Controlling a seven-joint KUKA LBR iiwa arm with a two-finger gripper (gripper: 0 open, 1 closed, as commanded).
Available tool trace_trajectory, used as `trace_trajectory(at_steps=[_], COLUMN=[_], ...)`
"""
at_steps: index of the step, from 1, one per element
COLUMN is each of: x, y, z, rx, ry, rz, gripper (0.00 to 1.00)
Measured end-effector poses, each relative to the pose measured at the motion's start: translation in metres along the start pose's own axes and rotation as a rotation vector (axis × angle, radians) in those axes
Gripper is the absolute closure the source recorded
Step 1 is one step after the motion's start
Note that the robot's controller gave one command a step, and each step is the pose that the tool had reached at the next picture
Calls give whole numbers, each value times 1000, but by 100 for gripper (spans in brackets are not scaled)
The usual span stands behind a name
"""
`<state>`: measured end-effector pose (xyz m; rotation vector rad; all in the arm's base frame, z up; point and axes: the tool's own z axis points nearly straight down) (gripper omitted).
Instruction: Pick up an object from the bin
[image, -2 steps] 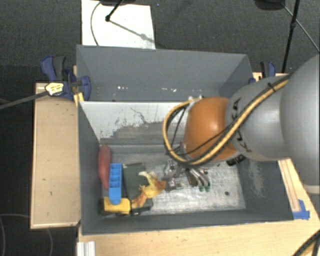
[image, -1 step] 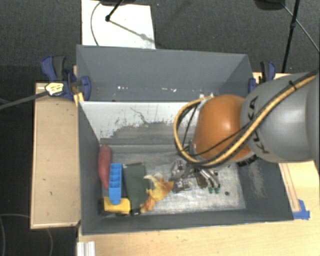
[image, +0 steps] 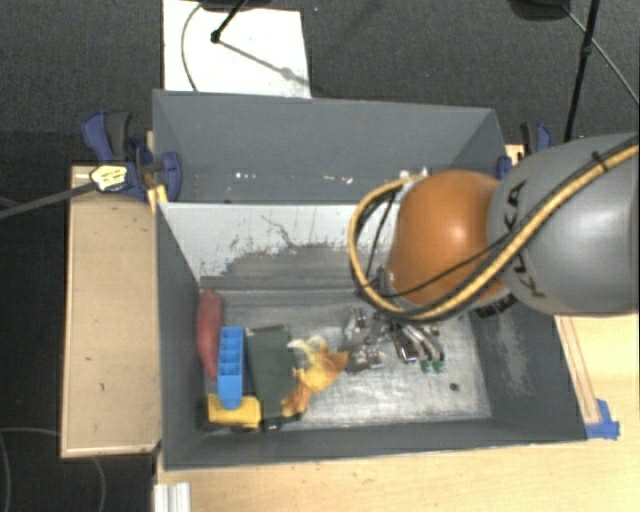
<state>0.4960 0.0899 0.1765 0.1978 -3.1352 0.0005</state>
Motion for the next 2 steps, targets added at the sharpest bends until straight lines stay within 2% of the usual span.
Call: trace_trajectory(at_steps=[1,2], x=[6,6], y=[-10,-10], z=[-63,-63], rx=[0,0], ry=[-2,-2], rz=[-11,-11], gripper=[100,100])
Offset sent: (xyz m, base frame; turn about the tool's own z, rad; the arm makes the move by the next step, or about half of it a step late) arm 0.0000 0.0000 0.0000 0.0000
